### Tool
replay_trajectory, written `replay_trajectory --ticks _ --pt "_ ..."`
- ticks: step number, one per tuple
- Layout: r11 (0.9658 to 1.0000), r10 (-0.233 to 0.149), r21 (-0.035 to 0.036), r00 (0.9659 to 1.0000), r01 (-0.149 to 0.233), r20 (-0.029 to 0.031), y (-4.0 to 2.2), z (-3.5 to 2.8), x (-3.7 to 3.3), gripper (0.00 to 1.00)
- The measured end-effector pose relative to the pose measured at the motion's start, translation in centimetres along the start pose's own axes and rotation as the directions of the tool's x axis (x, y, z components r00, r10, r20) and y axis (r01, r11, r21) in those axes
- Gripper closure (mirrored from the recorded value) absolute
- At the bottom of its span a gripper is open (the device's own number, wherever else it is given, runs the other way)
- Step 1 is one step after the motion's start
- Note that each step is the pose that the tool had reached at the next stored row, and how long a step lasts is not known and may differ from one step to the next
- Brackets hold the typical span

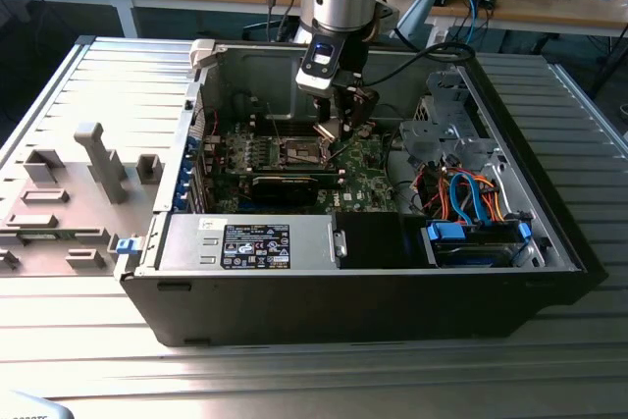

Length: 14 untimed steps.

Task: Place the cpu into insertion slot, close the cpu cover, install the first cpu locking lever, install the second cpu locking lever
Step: 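Place the cpu into insertion slot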

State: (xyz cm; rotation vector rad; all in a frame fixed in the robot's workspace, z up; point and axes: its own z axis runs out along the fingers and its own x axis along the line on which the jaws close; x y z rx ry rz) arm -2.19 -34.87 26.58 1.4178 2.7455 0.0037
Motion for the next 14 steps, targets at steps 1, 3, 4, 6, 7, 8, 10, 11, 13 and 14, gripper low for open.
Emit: replay_trajectory --ticks 1,3,4,6,7,8,10,11,13,14 --pt "1.0000 0.001 0.0001 1.0000 -0.001 0.0000 0.00 0.00 0.00 0.46" --pt "1.0000 0.003 0.0002 1.0000 -0.003 0.0001 0.00 0.00 0.00 0.46" --pt "1.0000 0.005 0.0003 1.0000 -0.005 0.0001 0.00 0.00 0.00 0.46" --pt "1.0000 0.006 0.0003 1.0000 -0.006 0.0002 0.00 0.00 0.00 0.46" --pt "1.0000 0.007 0.0004 1.0000 -0.007 0.0002 0.00 0.00 0.00 0.46" --pt "1.0000 0.008 0.0004 1.0000 -0.008 0.0002 0.00 0.00 0.00 0.46" --pt "0.9999 0.010 0.0005 0.9999 -0.010 0.0003 0.00 0.00 0.00 0.46" --pt "0.9999 0.012 0.0006 0.9999 -0.012 0.0003 0.00 0.00 0.00 0.46" --pt "0.9999 0.014 0.0006 0.9999 -0.014 0.0003 0.00 0.00 0.00 0.46" --pt "0.9999 0.015 0.0007 0.9999 -0.015 0.0004 0.00 0.00 0.00 0.46"
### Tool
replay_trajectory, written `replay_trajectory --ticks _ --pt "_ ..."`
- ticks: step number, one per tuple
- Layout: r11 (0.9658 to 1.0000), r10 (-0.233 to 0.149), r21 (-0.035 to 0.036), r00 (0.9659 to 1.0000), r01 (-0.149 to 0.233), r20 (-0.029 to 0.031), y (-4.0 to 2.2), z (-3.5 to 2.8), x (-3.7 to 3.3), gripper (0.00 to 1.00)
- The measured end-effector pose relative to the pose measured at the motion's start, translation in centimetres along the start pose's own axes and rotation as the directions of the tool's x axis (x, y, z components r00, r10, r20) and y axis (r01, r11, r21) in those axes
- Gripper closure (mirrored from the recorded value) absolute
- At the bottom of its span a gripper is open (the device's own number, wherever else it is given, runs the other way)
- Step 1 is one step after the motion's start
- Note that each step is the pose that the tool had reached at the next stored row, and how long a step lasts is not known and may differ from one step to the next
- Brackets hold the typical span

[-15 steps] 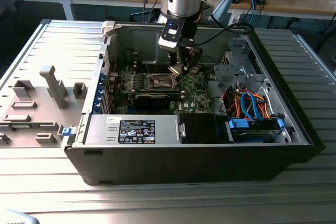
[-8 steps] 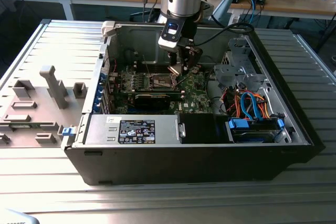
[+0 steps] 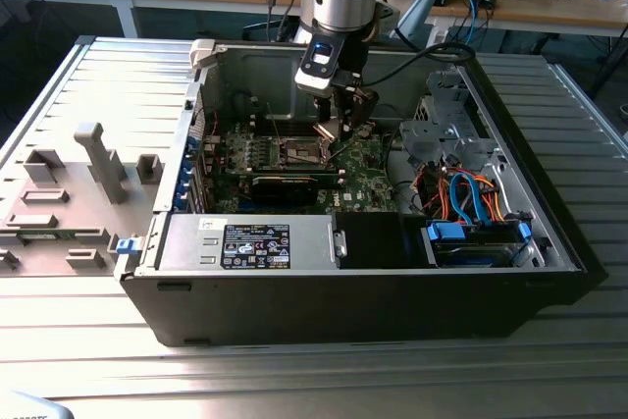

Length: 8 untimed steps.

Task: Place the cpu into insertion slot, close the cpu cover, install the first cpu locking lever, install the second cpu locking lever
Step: 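Place the cpu into insertion slot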

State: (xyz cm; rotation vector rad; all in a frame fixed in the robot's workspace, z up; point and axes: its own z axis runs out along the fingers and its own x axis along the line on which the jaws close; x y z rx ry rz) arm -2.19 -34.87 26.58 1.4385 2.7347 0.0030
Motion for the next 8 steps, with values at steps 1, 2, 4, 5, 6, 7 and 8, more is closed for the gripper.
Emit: replay_trajectory --ticks 1,2,4,5,6,7,8 --pt "1.0000 0.001 0.0000 1.0000 -0.001 0.0000 0.00 0.00 0.00 0.46" --pt "1.0000 0.002 0.0001 1.0000 -0.002 0.0001 0.00 0.00 0.00 0.46" --pt "1.0000 0.003 0.0002 1.0000 -0.003 0.0001 0.00 0.00 0.00 0.46" --pt "1.0000 0.004 0.0002 1.0000 -0.004 0.0001 0.00 0.00 0.00 0.46" --pt "1.0000 0.005 0.0002 1.0000 -0.005 0.0001 0.00 0.00 0.00 0.46" --pt "1.0000 0.006 0.0002 1.0000 -0.006 0.0002 0.00 0.00 0.00 0.46" --pt "1.0000 0.007 0.0003 1.0000 -0.007 0.0002 0.00 0.00 0.00 0.46"
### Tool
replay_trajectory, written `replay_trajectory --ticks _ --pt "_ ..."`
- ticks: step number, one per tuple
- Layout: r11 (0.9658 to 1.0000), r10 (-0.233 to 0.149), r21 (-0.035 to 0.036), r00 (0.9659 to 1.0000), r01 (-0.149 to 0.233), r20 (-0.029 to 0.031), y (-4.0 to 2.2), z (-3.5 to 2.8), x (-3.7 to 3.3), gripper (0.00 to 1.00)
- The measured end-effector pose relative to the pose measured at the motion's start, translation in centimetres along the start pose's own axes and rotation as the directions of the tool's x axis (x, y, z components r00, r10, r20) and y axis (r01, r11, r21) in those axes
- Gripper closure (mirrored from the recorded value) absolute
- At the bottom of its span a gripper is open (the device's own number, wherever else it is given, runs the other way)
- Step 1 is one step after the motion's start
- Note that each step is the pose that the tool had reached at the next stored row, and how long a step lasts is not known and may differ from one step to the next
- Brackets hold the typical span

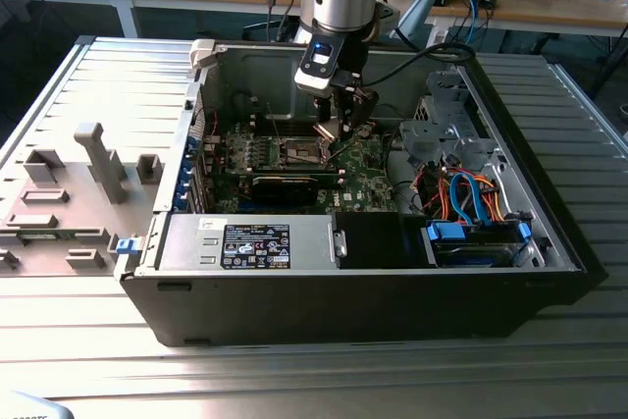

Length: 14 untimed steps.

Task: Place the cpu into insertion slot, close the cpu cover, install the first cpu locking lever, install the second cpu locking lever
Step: 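Place the cpu into insertion slot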

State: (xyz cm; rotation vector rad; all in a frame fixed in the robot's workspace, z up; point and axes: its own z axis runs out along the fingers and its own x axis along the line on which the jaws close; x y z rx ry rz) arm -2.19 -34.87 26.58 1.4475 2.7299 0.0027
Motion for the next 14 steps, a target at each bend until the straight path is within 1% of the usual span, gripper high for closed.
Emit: replay_trajectory --ticks 14 --pt "0.9999 0.013 0.0006 0.9999 -0.013 0.0003 0.00 0.00 0.00 0.46"
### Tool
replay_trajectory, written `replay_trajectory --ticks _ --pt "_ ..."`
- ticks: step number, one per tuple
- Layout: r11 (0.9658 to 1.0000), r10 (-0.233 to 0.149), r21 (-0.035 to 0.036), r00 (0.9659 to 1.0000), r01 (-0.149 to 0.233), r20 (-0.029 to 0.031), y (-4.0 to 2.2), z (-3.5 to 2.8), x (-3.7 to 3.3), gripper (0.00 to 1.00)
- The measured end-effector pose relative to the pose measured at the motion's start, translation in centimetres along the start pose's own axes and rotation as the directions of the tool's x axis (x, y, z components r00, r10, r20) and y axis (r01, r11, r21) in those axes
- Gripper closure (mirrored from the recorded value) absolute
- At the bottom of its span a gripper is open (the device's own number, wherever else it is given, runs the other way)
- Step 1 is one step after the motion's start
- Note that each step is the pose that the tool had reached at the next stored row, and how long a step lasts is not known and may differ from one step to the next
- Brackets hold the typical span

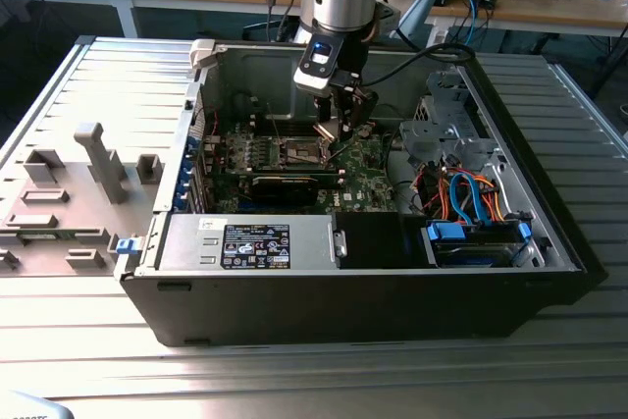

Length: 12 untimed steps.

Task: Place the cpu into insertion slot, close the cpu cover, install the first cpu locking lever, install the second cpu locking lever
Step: 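Place the cpu into insertion slot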

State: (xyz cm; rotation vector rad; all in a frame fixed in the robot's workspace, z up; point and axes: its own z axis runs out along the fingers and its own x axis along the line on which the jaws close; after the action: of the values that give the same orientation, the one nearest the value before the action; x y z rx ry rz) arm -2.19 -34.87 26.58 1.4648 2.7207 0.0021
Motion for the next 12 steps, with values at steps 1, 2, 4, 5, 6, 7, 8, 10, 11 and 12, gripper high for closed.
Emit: replay_trajectory --ticks 1,2,4,5,6,7,8,10,11,12 --pt "1.0000 0.000 0.0000 1.0000 0.000 0.0000 0.00 0.00 0.00 0.46" --pt "1.0000 0.001 0.0000 1.0000 -0.001 0.0000 0.00 0.00 0.00 0.46" --pt "1.0000 0.003 0.0001 1.0000 -0.003 0.0000 0.00 0.00 0.00 0.46" --pt "1.0000 0.004 0.0001 1.0000 -0.004 0.0001 0.00 0.00 0.00 0.46" --pt "1.0000 0.004 0.0002 1.0000 -0.004 0.0001 0.00 0.00 0.00 0.46" --pt "1.0000 0.005 0.0002 1.0000 -0.005 0.0001 0.00 0.00 0.00 0.46" --pt "1.0000 0.005 0.0002 1.0000 -0.005 0.0001 0.00 0.00 0.00 0.46" --pt "1.0000 0.006 0.0002 1.0000 -0.006 0.0001 0.00 0.00 0.00 0.46" --pt "1.0000 0.007 0.0003 1.0000 -0.007 0.0001 0.00 0.00 0.00 0.46" --pt "1.0000 0.007 0.0003 1.0000 -0.007 0.0001 0.00 0.00 0.00 0.46"
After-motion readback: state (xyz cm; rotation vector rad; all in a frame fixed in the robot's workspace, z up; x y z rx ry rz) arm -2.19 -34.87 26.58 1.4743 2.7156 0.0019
